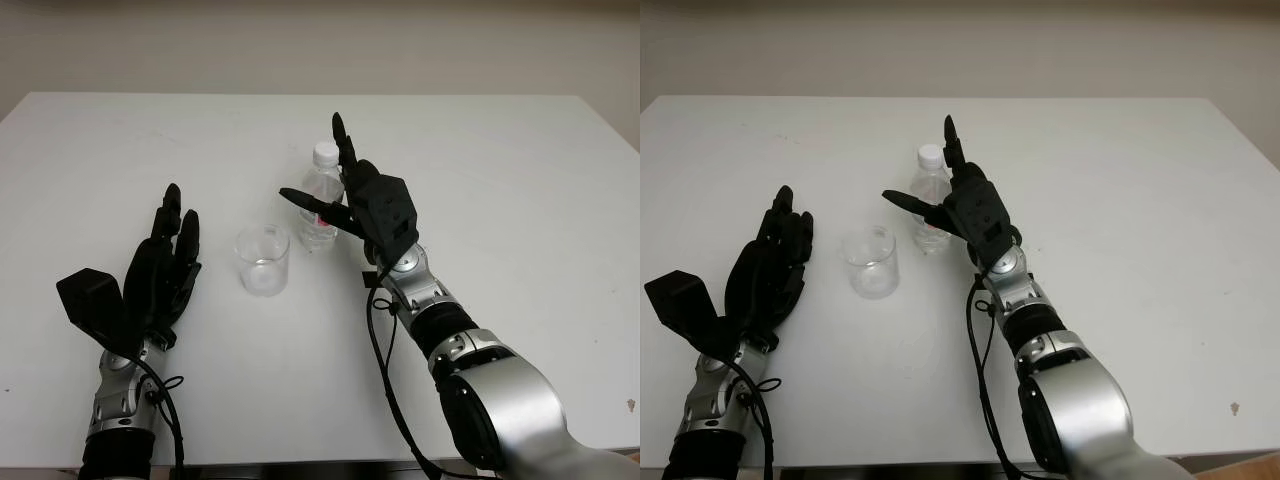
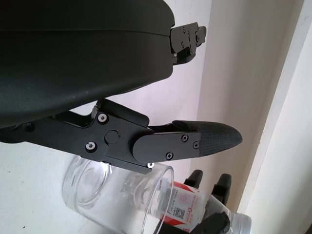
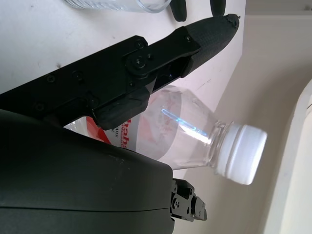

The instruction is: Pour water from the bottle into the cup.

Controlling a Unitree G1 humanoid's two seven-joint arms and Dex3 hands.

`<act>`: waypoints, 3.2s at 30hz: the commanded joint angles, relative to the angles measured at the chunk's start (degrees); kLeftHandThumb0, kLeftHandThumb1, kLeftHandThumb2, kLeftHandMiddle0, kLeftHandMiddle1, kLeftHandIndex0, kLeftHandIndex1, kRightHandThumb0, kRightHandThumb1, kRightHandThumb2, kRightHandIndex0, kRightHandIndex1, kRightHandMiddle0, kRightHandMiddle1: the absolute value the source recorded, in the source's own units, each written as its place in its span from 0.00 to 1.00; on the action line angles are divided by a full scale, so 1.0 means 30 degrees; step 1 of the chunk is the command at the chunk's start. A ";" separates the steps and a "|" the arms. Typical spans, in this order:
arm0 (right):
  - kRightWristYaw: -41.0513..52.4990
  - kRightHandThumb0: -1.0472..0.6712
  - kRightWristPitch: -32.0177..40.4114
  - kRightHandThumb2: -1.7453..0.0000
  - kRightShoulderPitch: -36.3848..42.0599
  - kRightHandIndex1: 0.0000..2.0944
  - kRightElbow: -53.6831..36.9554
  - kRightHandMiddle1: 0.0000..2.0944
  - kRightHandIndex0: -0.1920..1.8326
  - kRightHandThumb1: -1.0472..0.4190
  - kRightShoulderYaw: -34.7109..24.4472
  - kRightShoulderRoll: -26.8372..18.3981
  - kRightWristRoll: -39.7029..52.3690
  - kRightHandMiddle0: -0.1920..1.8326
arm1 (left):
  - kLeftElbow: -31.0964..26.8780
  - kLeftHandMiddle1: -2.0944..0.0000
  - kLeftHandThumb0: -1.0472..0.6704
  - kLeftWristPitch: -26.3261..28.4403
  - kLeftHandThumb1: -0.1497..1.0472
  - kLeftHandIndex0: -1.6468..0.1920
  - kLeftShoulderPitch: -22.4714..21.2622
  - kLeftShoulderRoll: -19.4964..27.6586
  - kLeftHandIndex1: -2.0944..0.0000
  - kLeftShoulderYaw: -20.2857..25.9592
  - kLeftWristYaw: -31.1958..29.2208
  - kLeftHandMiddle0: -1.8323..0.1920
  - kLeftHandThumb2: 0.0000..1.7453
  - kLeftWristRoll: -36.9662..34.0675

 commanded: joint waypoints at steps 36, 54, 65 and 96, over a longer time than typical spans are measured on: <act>-0.0434 0.22 -0.0163 0.97 -0.0681 0.08 0.1854 0.08 0.16 0.14 -0.1322 0.1191 0.1032 0.16 | -0.0198 0.97 0.18 0.0639 1.00 0.98 0.0728 -0.0220 0.97 0.0161 0.0340 0.97 0.22 -0.0352; -0.0177 0.34 -0.0357 0.96 -0.0736 0.99 0.2036 1.00 0.47 0.03 -0.0522 0.0775 -0.0100 0.39 | 0.0151 0.98 0.19 0.0208 1.00 0.98 0.0423 -0.0445 0.98 0.0484 0.0493 0.98 0.21 -0.0714; -0.1202 0.38 -0.0835 0.87 -0.0597 1.00 0.2030 1.00 0.72 0.00 -0.0405 0.0851 -0.0450 0.61 | 0.0284 0.97 0.19 0.0202 1.00 0.98 0.0394 -0.0333 0.98 0.0440 0.0444 0.98 0.22 -0.0699; -0.6150 0.41 -0.3390 0.84 -0.2647 1.00 0.2217 1.00 0.76 0.00 0.2011 -0.1898 -0.4693 0.62 | 0.0698 0.97 0.19 0.0220 1.00 0.98 -0.0013 -0.0009 0.97 0.0419 0.0352 0.97 0.22 -0.0600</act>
